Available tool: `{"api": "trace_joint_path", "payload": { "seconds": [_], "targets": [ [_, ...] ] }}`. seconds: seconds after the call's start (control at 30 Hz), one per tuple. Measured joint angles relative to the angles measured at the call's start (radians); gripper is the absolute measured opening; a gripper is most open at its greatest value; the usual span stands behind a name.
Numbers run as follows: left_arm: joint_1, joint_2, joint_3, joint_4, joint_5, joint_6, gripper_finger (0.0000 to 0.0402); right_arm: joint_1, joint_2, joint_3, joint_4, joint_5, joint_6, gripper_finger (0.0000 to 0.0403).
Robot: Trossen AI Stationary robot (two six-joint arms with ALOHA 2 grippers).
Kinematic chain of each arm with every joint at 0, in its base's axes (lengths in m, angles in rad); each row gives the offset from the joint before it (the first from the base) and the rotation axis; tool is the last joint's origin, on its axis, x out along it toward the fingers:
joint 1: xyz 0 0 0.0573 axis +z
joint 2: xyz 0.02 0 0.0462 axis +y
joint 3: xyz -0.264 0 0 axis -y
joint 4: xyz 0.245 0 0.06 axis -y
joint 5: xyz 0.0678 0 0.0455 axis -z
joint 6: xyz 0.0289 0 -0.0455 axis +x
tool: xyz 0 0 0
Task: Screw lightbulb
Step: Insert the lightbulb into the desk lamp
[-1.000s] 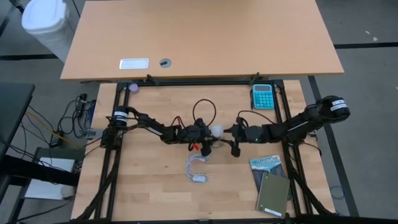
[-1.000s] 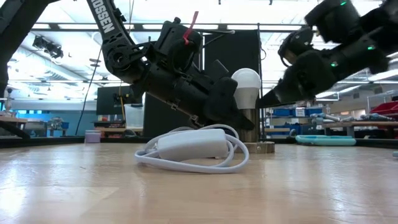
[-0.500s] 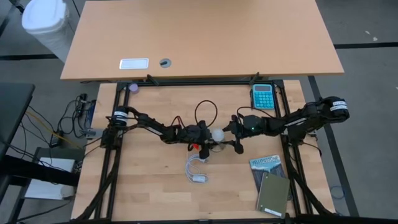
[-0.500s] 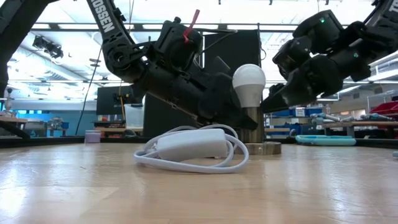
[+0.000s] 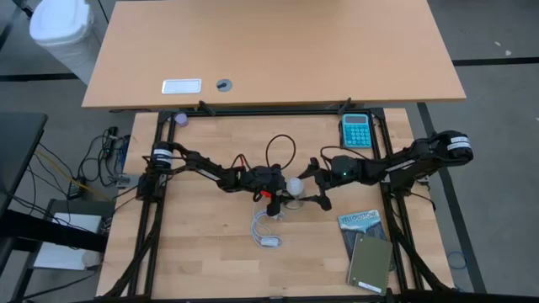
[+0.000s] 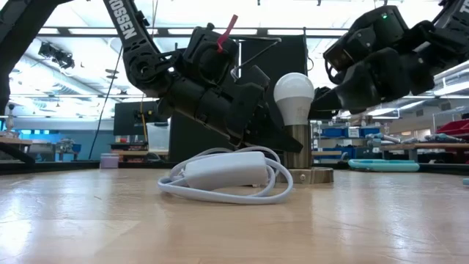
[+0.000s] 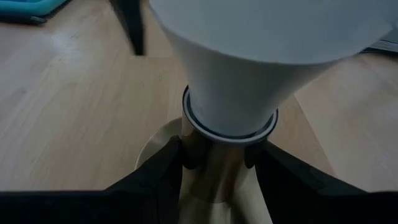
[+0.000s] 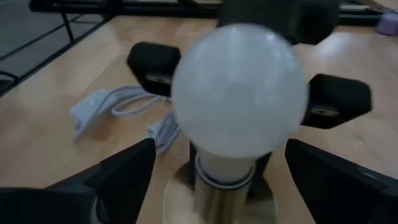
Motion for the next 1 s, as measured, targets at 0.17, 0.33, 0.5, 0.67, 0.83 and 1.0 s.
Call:
{"api": "trace_joint_path", "payload": {
  "seconds": [0.17, 0.33, 0.5, 0.67, 0.83, 1.0],
  "targets": [
    [0.0, 0.001, -0.001, 0.026, 0.003, -0.001, 0.0188, 0.005, 0.069, 0.0, 0.038, 0.011, 0.014, 0.0351],
    [0.0, 0.001, -0.001, 0.023, 0.0, -0.006, 0.0188, 0.026, 0.139, 0.0, 0.164, 0.009, 0.024, 0.035],
    [0.0, 0.0, 0.0, 0.014, -0.008, -0.015, 0.0188, 0.044, 0.139, 0.0, 0.145, 0.019, 0.048, 0.035],
    [0.0, 0.0, 0.0, 0.009, -0.027, -0.018, 0.0188, 0.066, 0.093, 0.001, 0.063, 0.035, 0.059, 0.035],
    [0.0, 0.0, 0.0, -0.003, -0.037, -0.026, 0.0188, 0.091, -0.016, 0.0, -0.071, 0.056, 0.074, 0.0346],
    [0.002, 0.0, 0.0, -0.009, -0.051, -0.029, 0.0188, 0.164, -0.119, 0.001, -0.174, 0.049, 0.145, 0.0334]
  ]
}}
